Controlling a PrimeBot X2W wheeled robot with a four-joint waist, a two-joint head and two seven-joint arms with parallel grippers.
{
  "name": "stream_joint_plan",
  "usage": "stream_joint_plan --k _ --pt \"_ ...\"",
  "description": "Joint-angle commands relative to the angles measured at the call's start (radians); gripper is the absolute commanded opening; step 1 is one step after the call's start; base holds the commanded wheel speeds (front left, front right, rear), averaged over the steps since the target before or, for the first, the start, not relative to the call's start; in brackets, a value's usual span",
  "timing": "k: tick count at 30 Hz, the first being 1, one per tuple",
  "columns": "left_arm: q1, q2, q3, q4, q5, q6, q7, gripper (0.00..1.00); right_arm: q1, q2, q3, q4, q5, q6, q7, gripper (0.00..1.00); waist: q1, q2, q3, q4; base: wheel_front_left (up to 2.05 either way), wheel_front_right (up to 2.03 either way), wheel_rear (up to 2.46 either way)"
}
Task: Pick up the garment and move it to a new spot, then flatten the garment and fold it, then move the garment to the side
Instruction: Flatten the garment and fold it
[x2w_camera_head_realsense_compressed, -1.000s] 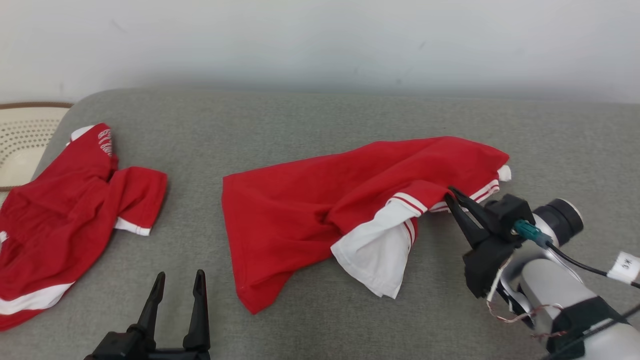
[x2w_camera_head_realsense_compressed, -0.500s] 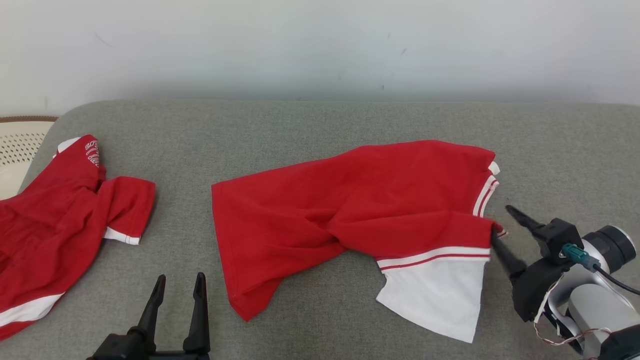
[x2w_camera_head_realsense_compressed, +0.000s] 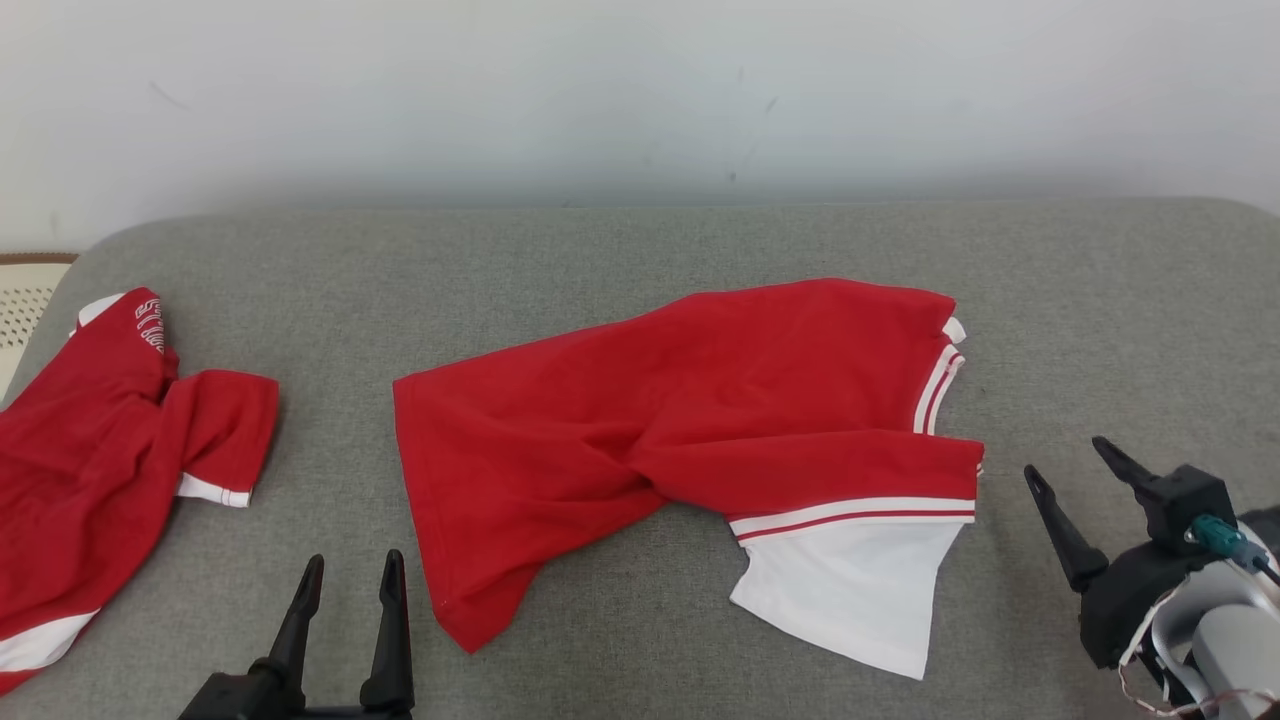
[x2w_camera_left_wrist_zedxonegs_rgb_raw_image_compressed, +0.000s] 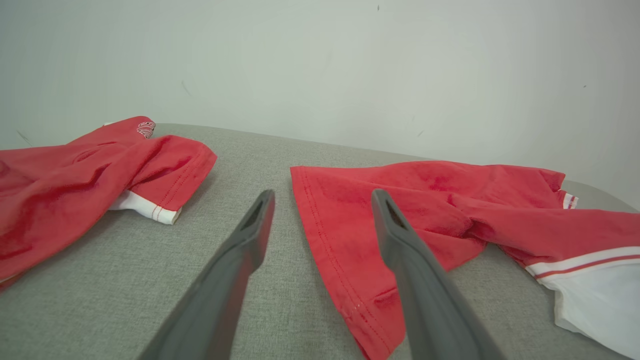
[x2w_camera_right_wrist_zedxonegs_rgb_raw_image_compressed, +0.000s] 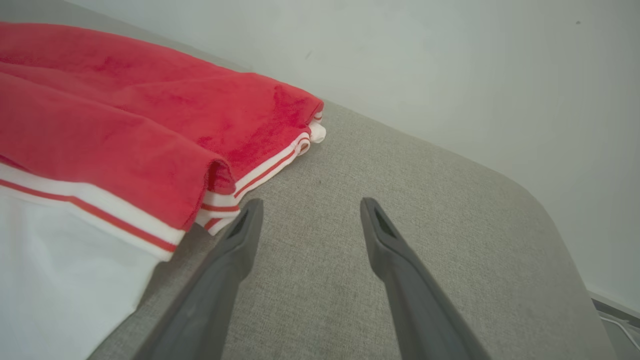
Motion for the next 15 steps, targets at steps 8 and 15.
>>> stream_joint_plan --k 8,15 --pt "0.024 0.001 0.009 -0.006 0.009 -0.005 -0.003 1.0 0.173 0.072 -0.118 -0.116 0.054 0.0 -0.001 1.0 0.0 0.0 -0.01 -0.012 0.0 0.0 0.0" --pt "0.023 0.001 0.012 -0.007 0.011 -0.007 -0.003 1.0 0.28 0.146 -0.15 -0.189 0.073 0.0 0.032 1.0 0.0 0.0 -0.008 -0.011 0.0 0.0 0.0"
